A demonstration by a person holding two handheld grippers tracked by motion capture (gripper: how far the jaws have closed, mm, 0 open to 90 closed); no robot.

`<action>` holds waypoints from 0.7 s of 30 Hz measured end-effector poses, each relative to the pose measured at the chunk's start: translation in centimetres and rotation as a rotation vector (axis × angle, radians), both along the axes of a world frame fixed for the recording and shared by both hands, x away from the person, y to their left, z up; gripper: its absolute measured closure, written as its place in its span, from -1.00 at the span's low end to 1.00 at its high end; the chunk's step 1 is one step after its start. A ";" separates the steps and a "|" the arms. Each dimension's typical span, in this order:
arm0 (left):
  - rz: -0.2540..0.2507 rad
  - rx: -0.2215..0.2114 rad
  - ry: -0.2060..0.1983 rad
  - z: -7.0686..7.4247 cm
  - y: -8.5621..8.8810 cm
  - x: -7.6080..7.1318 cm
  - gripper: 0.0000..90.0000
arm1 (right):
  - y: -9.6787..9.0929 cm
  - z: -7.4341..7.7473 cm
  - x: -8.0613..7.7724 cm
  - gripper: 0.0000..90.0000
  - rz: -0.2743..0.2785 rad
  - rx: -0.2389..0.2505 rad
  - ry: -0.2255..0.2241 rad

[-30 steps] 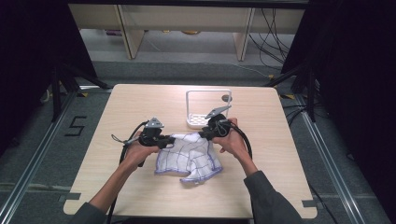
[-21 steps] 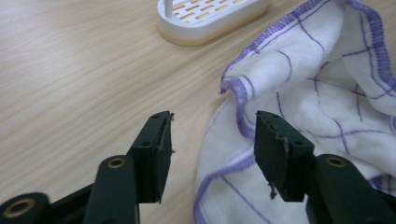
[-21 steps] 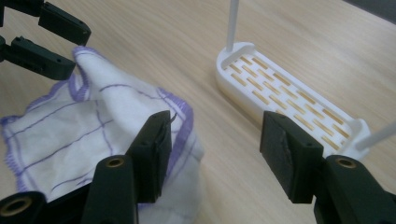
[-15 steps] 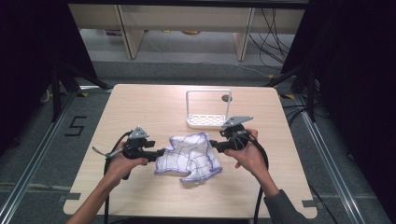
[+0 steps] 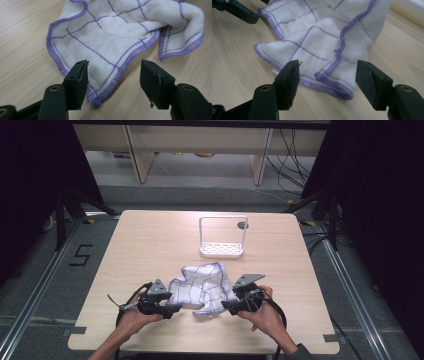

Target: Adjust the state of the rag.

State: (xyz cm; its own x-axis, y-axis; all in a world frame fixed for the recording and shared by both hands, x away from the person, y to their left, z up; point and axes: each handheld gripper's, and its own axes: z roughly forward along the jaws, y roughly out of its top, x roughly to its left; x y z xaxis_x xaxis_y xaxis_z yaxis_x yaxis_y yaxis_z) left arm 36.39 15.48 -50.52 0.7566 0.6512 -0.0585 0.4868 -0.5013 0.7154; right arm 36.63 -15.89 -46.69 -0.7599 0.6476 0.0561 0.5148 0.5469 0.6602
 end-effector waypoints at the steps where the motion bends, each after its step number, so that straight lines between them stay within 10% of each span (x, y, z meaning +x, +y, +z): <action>1: -0.004 -0.003 -0.006 -0.2 -0.3 0.1 -0.08 | 0.2 -0.3 0.1 -0.22 -0.002 0.002 -0.010; 6: -0.052 0.102 -0.098 -0.3 -0.8 0.6 0.60 | 0.7 -1.4 0.9 0.02 -0.024 -0.075 -0.005; 13: -0.046 0.052 -0.111 0.8 0.2 0.3 0.89 | -1.1 -0.7 2.0 0.98 0.030 -0.038 -0.044; 21: -0.064 0.043 -0.116 1.5 0.4 -0.3 0.89 | -2.5 1.7 1.7 0.70 0.012 0.050 -0.015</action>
State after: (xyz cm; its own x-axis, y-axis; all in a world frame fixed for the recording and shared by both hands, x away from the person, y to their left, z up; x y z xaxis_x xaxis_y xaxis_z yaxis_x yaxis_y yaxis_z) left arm 36.13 15.90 -48.99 0.7967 0.6015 0.0587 0.3682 -0.5601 0.7421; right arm 38.34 -18.41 -44.98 -0.7688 0.6349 0.0766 0.4978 0.5190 0.6948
